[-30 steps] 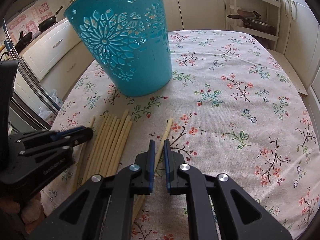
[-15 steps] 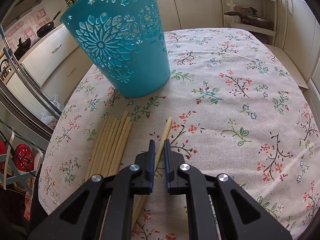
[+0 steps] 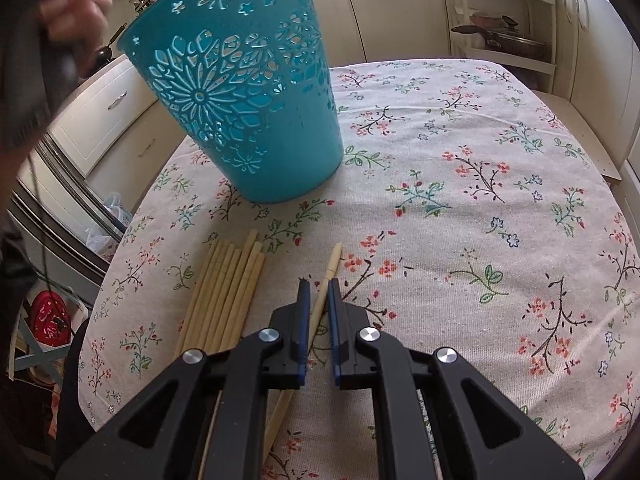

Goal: Organize utensils
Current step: 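Lift the chopstick with the left tool and drop it into the teal basket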

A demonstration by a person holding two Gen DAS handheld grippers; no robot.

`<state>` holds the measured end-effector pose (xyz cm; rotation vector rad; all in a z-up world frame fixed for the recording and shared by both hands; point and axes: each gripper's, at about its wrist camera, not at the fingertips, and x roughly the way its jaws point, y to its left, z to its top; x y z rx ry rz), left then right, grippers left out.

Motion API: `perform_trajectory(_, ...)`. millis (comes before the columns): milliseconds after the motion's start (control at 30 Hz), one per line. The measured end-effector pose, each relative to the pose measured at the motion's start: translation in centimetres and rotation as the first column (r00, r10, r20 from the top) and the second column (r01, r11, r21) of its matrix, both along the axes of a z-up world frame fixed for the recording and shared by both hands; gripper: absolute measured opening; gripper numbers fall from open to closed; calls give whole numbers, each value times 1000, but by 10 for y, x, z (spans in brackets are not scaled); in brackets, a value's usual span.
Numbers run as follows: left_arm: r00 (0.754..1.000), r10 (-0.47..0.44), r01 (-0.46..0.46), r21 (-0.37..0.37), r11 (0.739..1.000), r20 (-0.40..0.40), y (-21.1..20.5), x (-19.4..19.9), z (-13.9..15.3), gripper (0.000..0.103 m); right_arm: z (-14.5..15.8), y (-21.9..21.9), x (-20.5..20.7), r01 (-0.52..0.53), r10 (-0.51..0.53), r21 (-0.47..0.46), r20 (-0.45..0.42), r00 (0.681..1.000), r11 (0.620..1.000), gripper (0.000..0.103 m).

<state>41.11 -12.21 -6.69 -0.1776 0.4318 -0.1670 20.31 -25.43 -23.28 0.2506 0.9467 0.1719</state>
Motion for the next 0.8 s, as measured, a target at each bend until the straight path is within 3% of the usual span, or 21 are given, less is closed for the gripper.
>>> perform_trajectory(133,999,6,-2,104,995,-44,-4,-5,-22,6,0,-2,0,-2,3,16,-3,1000,1000,10)
perform_trajectory(167,998,4,3,126,992,-56,-5,-10,-24,10,0,-3,0,-3,3,19,-4,1000,1000,10)
perform_trajectory(233,997,7,5,161,987,-74,-3,-19,-28,24,0,-3,0,-2,2,24,-6,1000,1000,10)
perform_trajectory(300,997,17,-4,176,984,-75,1,-34,-25,47,1,-3,-1,-4,4,22,-5,1000,1000,10)
perform_trajectory(500,996,58,-45,196,980,-65,35,-99,-23,71,3,-1,-5,-13,13,9,-7,1000,1000,14)
perform_trajectory(600,992,82,-63,196,979,-93,58,-132,-34,77,4,9,-7,-24,24,-53,3,1000,998,19)
perform_trajectory(700,980,90,-55,190,980,-180,78,-156,-56,78,4,22,-9,-39,41,-151,13,999,988,19)
perform_trajectory(800,964,89,-41,189,981,-252,92,-169,-75,78,5,30,-10,-93,95,-201,2,995,975,10)
